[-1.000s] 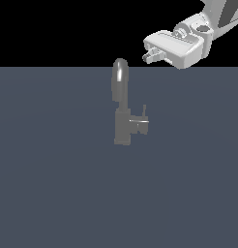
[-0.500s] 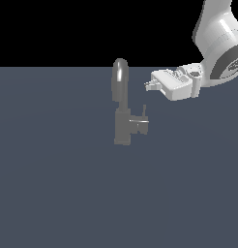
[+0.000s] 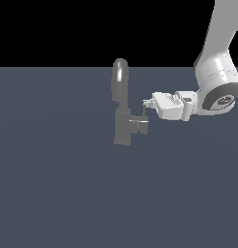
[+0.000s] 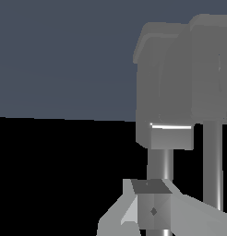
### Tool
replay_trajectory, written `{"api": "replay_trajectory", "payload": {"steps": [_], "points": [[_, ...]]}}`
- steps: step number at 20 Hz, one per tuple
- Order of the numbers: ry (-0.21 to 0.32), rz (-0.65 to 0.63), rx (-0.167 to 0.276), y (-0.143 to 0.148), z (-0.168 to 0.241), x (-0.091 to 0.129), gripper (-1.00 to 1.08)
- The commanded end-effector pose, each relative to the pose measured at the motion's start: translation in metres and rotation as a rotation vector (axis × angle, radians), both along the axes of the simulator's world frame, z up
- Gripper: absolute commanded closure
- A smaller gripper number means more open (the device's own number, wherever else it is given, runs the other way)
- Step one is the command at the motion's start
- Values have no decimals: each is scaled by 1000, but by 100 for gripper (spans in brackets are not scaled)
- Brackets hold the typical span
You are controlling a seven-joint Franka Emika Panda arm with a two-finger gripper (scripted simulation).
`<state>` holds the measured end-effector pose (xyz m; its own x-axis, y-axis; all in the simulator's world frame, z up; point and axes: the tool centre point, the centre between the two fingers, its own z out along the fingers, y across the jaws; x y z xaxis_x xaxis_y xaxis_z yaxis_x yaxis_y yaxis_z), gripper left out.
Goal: Turn on the faucet by rotating a designated handle.
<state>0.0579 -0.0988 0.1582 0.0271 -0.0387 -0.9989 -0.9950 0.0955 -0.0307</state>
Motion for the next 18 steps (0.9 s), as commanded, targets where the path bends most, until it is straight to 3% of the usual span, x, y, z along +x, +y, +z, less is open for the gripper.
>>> {"api": "replay_trajectory", "payload": {"steps": [1,10,18], "points": [[19,-23,23,1,-9,1,108],[33,-38,39,3,-15,1,108],[33,-38,39,6,-11,-19,108]]}}
